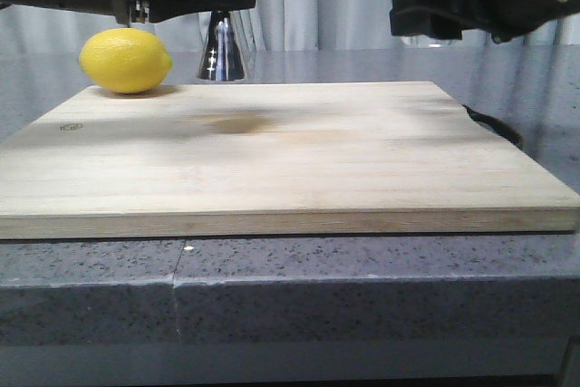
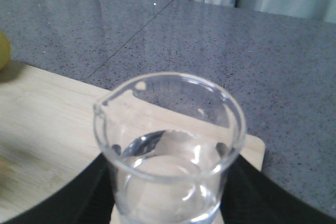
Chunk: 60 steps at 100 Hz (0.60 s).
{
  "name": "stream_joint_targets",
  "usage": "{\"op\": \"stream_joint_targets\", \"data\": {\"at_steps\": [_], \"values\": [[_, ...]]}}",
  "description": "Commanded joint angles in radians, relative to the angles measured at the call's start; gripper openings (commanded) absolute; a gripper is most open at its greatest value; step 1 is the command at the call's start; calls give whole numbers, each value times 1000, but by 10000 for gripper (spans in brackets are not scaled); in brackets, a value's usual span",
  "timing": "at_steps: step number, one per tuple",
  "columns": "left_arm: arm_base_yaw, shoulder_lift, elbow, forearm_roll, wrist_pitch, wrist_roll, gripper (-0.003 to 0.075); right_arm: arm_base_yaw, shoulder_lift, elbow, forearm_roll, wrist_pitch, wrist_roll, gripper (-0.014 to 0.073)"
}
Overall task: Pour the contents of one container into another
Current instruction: 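Lift the beaker and carry it over the held jigger, then tilt the beaker with the right gripper, pouring liquid into the jigger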
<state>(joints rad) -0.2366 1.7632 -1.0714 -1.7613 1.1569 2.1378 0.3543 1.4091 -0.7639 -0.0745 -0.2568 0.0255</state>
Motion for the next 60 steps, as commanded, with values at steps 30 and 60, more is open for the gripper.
{"op": "stream_joint_targets", "data": {"at_steps": [30,60], "values": [[-6,-49,-29,-79,112,-7,169,151,-38,-413,-159,470,-12,297],[-6,-49,-29,-79,112,-7,169,280,46,-636,-410,681,-26,297]]}}
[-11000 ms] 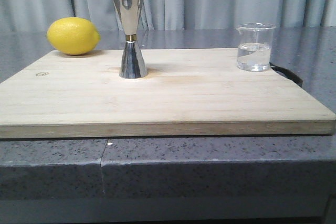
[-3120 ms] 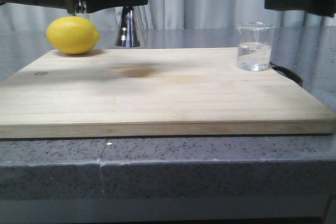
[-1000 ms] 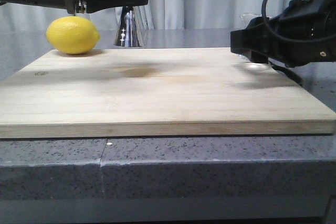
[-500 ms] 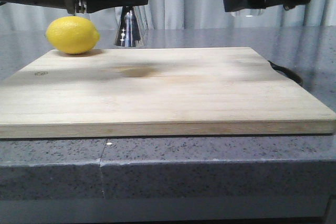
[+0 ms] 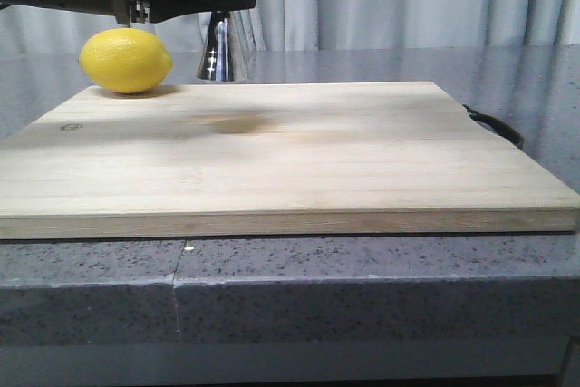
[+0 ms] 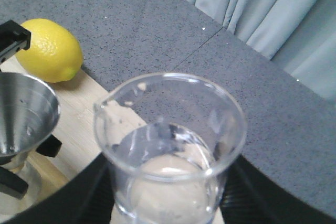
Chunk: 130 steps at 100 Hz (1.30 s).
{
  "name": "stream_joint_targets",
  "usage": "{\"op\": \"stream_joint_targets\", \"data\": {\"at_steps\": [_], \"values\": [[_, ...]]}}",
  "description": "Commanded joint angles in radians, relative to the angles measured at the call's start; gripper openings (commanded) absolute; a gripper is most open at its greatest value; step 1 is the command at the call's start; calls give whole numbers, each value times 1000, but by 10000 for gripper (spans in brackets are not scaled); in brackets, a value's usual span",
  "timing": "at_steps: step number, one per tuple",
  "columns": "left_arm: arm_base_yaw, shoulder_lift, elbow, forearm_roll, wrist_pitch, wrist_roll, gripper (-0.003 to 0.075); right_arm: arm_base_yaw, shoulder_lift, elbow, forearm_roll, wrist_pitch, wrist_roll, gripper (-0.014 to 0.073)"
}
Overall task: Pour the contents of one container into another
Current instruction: 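Tilt the beaker with the right gripper, pouring liquid into the jigger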
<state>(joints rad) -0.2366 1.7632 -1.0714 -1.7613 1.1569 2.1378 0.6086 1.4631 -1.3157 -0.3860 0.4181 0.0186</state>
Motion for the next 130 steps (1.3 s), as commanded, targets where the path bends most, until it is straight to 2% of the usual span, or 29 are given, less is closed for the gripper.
{"op": "stream_joint_targets", "data": {"at_steps": [1,13,31,48,71,95,107,130], "values": [[-6,-49,-29,-79,112,-7,169,29,-6,-89,-105,11,-19,297],[-6,-49,-29,-79,112,-7,169,73,28,-146,-198,80,-75,297],[-6,-49,-29,-79,112,-7,169,115,39,-160,-228,93,-229,297],[-6,-49,-29,-79,112,-7,169,127,52,-164,-288,132,-236,297],[-6,-49,-29,-79,112,-7,169,137,76,-164,-348,130,-312,297],[-6,-49,-29,-79,112,-7,169,137,78,-164,-422,105,-323,297],[-6,-49,-29,-79,112,-7,169,137,78,-164,-436,101,-330,297],[-6,-49,-29,-79,112,-7,169,137,78,-164,-436,83,-427,297]]}}
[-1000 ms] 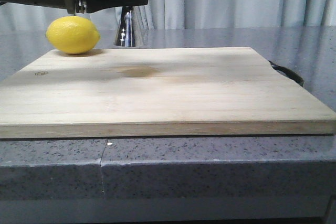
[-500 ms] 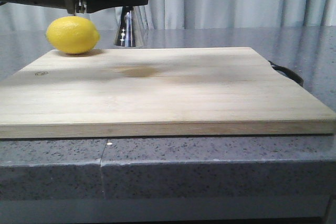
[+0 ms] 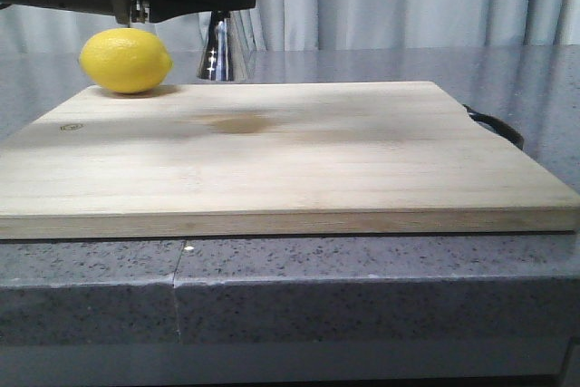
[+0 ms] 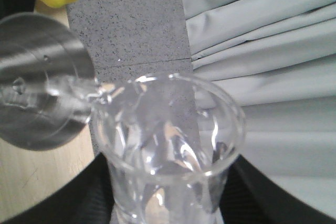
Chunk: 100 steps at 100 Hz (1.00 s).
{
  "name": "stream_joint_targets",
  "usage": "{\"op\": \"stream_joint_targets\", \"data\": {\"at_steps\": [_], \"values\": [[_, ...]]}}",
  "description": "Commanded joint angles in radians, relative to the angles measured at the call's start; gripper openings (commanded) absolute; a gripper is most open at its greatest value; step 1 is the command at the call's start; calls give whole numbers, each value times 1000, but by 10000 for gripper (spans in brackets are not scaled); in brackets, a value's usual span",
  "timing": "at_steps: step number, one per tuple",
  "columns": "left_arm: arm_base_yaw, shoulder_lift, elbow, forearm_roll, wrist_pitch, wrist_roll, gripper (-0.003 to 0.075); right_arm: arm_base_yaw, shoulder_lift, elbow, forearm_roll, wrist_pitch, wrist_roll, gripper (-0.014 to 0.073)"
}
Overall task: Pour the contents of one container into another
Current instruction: 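Tilt the beaker with the right gripper, pouring liquid into the jigger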
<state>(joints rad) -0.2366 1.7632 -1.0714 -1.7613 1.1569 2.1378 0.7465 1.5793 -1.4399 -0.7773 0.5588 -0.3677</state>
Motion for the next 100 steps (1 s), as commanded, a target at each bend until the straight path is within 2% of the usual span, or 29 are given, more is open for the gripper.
{"op": "stream_joint_targets", "data": {"at_steps": [1,31,57,100], "values": [[-6,-49,-29,-79,112,-7,169,-1,-38,-40,-45,-58,-43,297],[-6,-49,-29,-79,112,-7,169,-1,-38,-40,-54,-70,-112,297],[-6,-49,-29,-79,112,-7,169,-1,-38,-40,-133,-90,-112,297],[-6,-49,-29,-79,112,-7,169,1,-38,-40,-140,-123,-172,297]]}}
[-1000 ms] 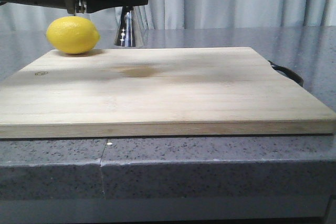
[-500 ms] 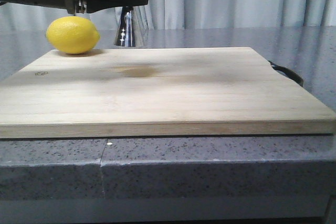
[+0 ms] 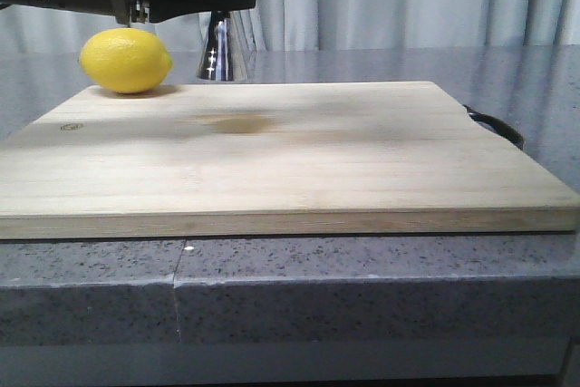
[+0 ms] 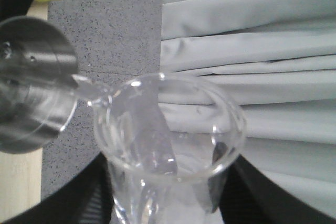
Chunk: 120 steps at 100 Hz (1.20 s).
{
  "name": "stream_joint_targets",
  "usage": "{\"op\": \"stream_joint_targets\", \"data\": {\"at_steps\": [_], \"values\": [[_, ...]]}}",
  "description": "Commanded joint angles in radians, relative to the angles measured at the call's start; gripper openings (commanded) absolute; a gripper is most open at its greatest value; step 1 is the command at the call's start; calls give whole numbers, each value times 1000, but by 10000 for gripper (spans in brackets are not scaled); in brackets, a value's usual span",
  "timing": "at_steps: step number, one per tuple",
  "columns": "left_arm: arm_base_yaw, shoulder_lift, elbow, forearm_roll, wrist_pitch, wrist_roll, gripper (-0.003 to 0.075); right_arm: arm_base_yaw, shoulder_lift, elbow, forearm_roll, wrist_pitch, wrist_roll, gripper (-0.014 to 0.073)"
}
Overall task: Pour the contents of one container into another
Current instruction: 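Tilt the beaker with the right gripper, pouring liquid into the jigger, then tilt the beaker upright and carry it back toward its spot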
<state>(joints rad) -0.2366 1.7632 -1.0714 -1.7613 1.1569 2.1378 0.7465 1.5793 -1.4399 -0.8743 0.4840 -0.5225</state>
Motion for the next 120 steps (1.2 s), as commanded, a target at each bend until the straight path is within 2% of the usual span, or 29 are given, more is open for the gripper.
{"op": "stream_joint_targets", "data": {"at_steps": [1,30,62,86,98,120], "values": [[-6,-49,-29,-79,112,-7,169,1,-38,-40,-43,-48,-16,297],[-6,-49,-29,-79,112,-7,169,5,-38,-40,-43,-51,-84,297],[-6,-49,-29,-79,112,-7,169,7,-38,-40,16,-53,-69,297],[-6,-49,-29,-79,112,-7,169,3,-49,-40,20,-50,235,297],[-6,-49,-29,-79,112,-7,169,-10,-77,-40,20,-49,457,297],[-6,-49,-29,-79,112,-7,169,-96,-169,3,20,-74,793,297]]}}
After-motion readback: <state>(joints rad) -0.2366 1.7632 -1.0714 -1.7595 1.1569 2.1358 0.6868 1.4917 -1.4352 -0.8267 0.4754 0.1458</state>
